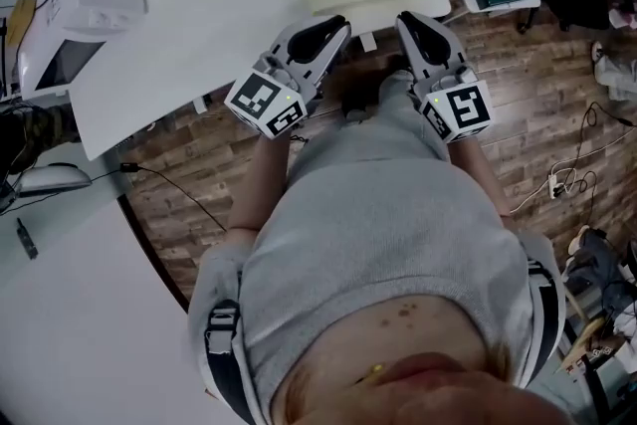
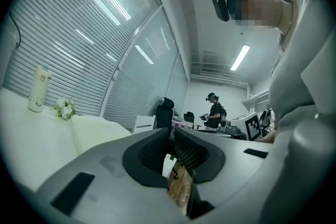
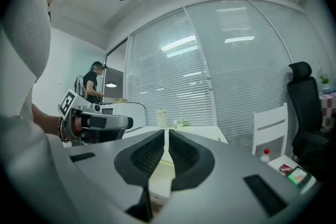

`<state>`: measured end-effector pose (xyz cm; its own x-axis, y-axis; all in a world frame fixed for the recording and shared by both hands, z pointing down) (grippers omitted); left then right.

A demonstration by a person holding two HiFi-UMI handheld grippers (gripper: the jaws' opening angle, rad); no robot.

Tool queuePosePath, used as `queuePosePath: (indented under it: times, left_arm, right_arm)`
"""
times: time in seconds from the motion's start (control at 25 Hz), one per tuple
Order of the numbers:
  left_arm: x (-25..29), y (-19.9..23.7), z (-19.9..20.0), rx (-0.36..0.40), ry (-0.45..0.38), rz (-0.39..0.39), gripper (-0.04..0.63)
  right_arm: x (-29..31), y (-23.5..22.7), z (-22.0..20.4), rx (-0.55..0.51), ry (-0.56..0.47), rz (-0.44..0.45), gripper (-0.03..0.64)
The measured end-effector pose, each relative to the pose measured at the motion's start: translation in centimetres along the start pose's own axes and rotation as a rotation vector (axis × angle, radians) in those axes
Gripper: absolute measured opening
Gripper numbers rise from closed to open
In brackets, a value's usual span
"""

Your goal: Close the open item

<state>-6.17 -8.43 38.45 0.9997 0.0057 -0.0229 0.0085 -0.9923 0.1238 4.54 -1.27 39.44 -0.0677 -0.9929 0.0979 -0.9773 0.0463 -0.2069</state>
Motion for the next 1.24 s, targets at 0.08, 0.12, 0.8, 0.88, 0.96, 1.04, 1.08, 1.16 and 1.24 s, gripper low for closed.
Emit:
queuePosePath:
  times: [0.08, 0.12, 0.8, 0.88, 0.96, 1.04, 1.08, 1.16, 1.24]
  left_arm:
    - [-0.4, -0.4, 0.0, 0.014, 0.004, -0.003, 0.041]
    - [-0.5, -0.4, 0.1, 0.021, 0.007, -0.001, 0.041]
    - [-1.0, 1.0, 0.7, 0.058, 0.007, 0.030, 0.041]
    - [-0.9, 0.9, 0.5, 0.054, 0.012, 0.026, 0.041]
    - [-1.0, 0.9, 0.4, 0.055, 0.016, 0.024, 0.041]
    - [-1.1, 0.9, 0.3, 0.058, 0.018, 0.028, 0.041]
    - [-1.1, 0.9, 0.3, 0.057, 0.019, 0.030, 0.041]
    - [-1.0, 0.8, 0.2, 0.057, 0.019, 0.033, 0.041]
    - [-0.9, 0.6, 0.0, 0.057, 0.018, 0.032, 0.041]
  right_arm:
    - [-0.5, 0.6, 0.0, -0.009, -0.002, -0.003, 0.079]
    - [-0.6, 0.8, 0.1, -0.012, -0.002, 0.000, 0.074]
    - [-0.1, 0.4, 0.5, -0.029, 0.017, -0.047, 0.067]
    - [-0.2, 0.4, 0.5, -0.028, 0.013, -0.051, 0.066]
    - [-0.3, 0.4, 0.5, -0.029, 0.016, -0.054, 0.066]
    - [-0.4, 0.3, 0.4, -0.031, 0.016, -0.058, 0.066]
    - [-0.5, 0.2, 0.4, -0.033, 0.014, -0.060, 0.066]
    - [-0.7, -0.1, 0.4, -0.040, 0.010, -0.062, 0.066]
    - [-0.9, -0.4, 0.5, -0.048, 0.005, -0.064, 0.066]
Point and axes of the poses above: the fingertips, and each gripper's own axes: x forward along the fingers, y to its left, z out of its top, the point moved 3 cm from there along -x, backward along the fingers, and after that the axes turned 8 degrees about x, right-handed, at the moved point
